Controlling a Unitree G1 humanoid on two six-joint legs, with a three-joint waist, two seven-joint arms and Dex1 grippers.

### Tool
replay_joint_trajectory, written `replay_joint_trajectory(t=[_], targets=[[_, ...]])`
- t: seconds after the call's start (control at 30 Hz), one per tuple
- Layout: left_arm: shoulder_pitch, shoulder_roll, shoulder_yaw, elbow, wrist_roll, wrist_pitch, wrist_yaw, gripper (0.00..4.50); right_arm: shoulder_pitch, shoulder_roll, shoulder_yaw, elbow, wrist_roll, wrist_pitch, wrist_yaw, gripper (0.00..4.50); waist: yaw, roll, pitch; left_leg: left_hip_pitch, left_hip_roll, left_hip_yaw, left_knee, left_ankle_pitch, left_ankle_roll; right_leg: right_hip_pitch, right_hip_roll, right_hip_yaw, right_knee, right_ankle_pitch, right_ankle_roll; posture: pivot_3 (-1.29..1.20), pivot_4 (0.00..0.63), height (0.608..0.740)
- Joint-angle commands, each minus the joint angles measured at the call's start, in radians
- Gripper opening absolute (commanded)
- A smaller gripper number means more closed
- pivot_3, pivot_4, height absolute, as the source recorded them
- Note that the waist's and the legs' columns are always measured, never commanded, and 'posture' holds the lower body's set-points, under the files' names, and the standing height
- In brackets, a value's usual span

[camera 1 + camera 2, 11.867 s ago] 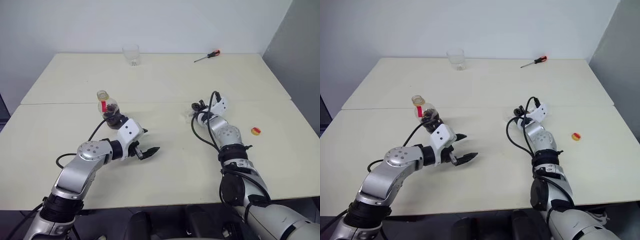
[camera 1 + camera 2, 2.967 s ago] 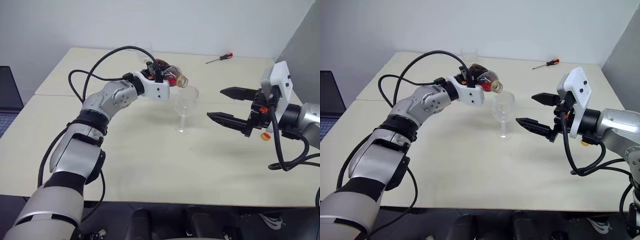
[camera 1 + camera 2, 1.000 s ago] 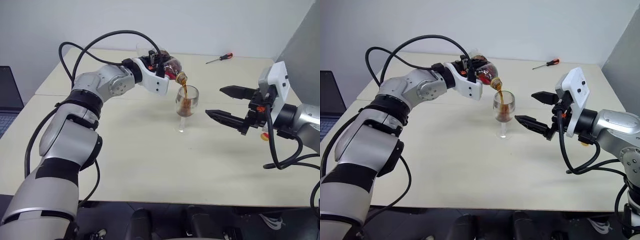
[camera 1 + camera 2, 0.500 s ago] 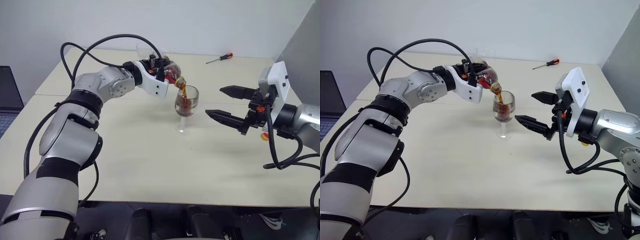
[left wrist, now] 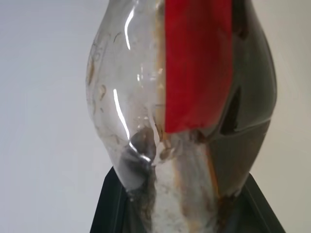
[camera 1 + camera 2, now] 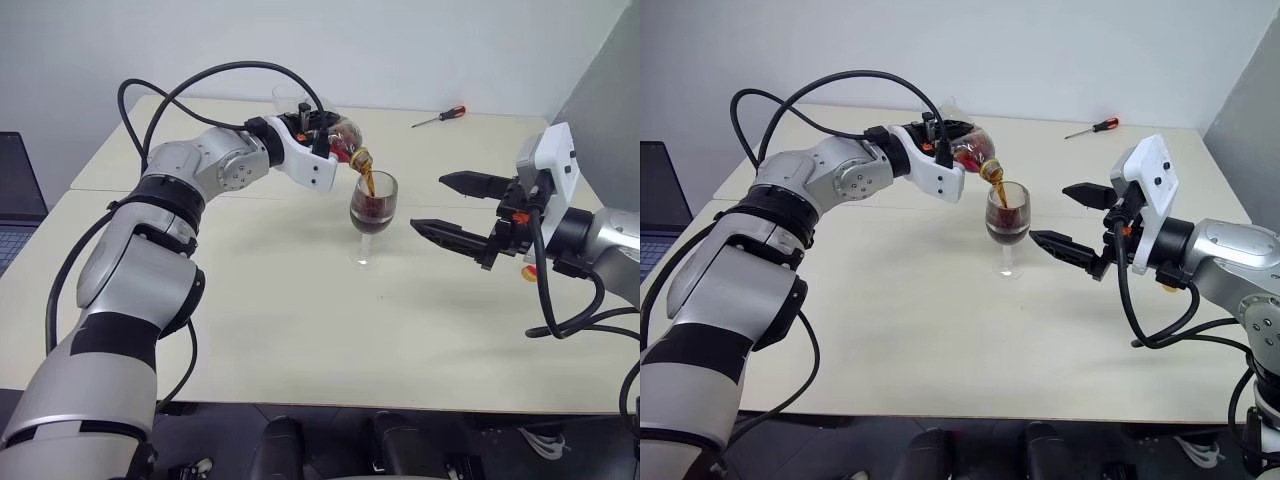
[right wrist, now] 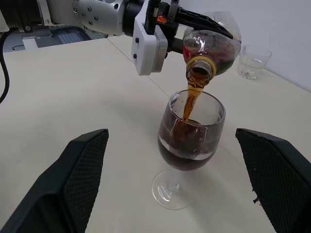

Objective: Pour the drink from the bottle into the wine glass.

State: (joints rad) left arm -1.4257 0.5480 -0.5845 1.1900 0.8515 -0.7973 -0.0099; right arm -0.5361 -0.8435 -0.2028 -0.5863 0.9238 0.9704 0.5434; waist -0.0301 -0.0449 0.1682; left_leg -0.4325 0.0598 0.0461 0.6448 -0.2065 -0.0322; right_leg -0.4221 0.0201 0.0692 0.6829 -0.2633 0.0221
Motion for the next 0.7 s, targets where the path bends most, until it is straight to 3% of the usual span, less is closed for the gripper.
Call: replay_joint_trajectory(t=[0.03, 0.33, 0.6, 0.7], targets=[[-0.042, 0.019, 0.006, -0.008, -0.003, 0.000, 0.020, 0.93, -0.014, 0.002, -0.010, -0.010, -0.001, -0.019, -0.001, 4.50, 0.000, 0.000, 0.000, 0.000, 0.000, 0.000, 0.000, 0.000, 0.000, 0.000, 0.000, 0.000, 0.000, 0.000, 0.000, 0.00, 0.150, 0.740], [-0.031, 0.013, 0.032, -0.008, -0.041, -0.007, 0.005, 0.93, -0.015, 0.006, -0.008, -0.010, -0.003, -0.022, -0.001, 4.50, 0.000, 0.000, 0.000, 0.000, 0.000, 0.000, 0.000, 0.000, 0.000, 0.000, 0.000, 0.000, 0.000, 0.000, 0.000, 0.00, 0.150, 0.740], [0.017, -0.029, 0.165, -0.016, -0.249, -0.023, -0.148, 0.93, -0.006, 0.019, -0.001, 0.016, -0.057, -0.046, -0.006, 4.50, -0.001, 0.000, 0.000, 0.000, 0.000, 0.000, 0.000, 0.000, 0.000, 0.000, 0.000, 0.000, 0.000, 0.000, 0.000, 0.00, 0.150, 0.740], [0.060, -0.070, 0.280, -0.026, -0.424, 0.021, -0.270, 0.93, -0.008, 0.021, 0.003, 0.021, -0.064, -0.050, -0.001, 4.50, 0.000, 0.001, 0.000, 0.000, 0.000, 0.000, 0.000, 0.000, 0.000, 0.000, 0.000, 0.000, 0.002, 0.000, 0.000, 0.00, 0.150, 0.740]])
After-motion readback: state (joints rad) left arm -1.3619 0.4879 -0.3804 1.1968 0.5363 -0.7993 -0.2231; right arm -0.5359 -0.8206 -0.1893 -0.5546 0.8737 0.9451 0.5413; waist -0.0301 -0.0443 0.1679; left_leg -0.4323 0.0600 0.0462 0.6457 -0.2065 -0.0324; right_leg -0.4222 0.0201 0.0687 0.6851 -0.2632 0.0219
